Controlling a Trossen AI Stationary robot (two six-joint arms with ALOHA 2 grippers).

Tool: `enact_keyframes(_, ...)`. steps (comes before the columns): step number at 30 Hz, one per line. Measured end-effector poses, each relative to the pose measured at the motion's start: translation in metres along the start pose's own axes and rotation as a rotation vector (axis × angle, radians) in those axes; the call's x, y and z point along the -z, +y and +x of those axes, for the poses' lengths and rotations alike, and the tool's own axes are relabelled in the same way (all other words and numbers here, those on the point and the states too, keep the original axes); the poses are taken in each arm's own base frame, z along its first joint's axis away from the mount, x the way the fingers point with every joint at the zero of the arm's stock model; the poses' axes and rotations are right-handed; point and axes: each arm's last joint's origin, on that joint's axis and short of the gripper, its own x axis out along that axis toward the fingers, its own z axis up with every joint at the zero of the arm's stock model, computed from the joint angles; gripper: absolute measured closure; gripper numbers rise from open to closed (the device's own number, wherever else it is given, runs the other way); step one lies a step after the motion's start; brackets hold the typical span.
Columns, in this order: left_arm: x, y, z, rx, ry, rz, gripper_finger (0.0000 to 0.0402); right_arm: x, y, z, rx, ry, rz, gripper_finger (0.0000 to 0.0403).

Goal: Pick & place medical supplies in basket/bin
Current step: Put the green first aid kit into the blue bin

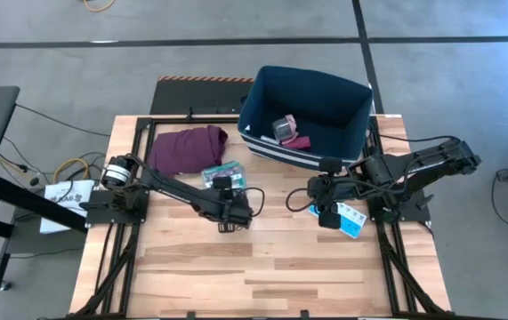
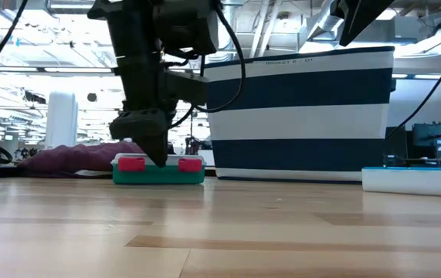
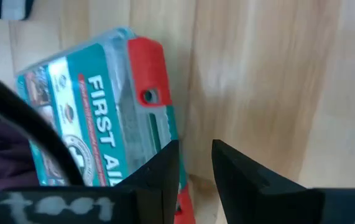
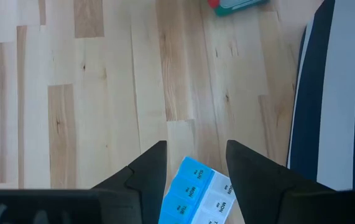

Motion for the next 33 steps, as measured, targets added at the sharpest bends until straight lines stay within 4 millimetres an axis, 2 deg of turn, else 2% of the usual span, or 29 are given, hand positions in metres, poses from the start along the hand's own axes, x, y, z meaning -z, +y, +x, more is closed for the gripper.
enact_keyframes(26, -0.0006, 0.002, -0.0005, -0.088, -0.024, -0.037, 0.0315, 0.0, 0.0, -0.0001, 0.0, 0.0, 0.0, 0.0244)
enact_keyframes(33, 0.0002, 0.0019, 0.0002, -0.043, -0.003, -0.051, 0.0315, 0.0, 0.0, -0.0001, 0.0, -0.001, 0.0, 0.0244)
